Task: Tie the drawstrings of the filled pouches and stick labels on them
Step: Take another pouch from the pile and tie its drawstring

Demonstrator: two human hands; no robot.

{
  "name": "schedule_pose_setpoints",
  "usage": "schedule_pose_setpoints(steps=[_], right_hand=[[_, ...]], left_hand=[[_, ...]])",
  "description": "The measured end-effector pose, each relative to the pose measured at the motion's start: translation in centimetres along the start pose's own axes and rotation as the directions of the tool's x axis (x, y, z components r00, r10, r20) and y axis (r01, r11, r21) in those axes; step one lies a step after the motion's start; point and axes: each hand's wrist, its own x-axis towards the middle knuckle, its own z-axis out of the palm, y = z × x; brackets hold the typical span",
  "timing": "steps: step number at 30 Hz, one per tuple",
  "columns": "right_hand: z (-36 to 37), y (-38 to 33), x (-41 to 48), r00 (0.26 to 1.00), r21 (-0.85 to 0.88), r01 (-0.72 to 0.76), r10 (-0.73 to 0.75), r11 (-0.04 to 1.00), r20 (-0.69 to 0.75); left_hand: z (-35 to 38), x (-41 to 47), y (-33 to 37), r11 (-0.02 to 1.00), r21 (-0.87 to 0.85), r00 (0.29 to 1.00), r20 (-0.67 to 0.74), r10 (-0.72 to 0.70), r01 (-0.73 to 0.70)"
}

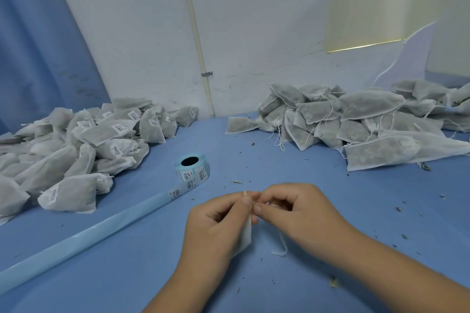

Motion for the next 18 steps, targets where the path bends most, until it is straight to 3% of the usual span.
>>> schedule_pose_setpoints(steps=[6,11,15,18], right_hand=[[-0.9,-0.7,-0.1,0.981,-0.166,0.181,-0.19,0.969,-0.036],[-1.5,-1.4,-0.2,0.966,-0.204,0.241,-0.254,0.949,-0.045],[-1.6,-1.5,-0.3,0.966,-0.195,0.246,-0.256,0.949,-0.027],[-1.4,-1.7,-0.4,0.966,-0.166,0.249,-0.256,0.954,-0.021]], left_hand=[[-0.1,0.1,-0.3,0.976,0.214,0.995,-0.073,0.065,-0.048],[-0.4,-0.1,0.0,0.849,0.484,0.976,0.061,0.208,-0.211],[-0.3,-0.3,0.0,0.807,0.519,0.959,0.165,0.229,-0.282],[-0.3,-0.4,0.2,0.834,0.479,0.961,0.177,0.212,-0.272]])
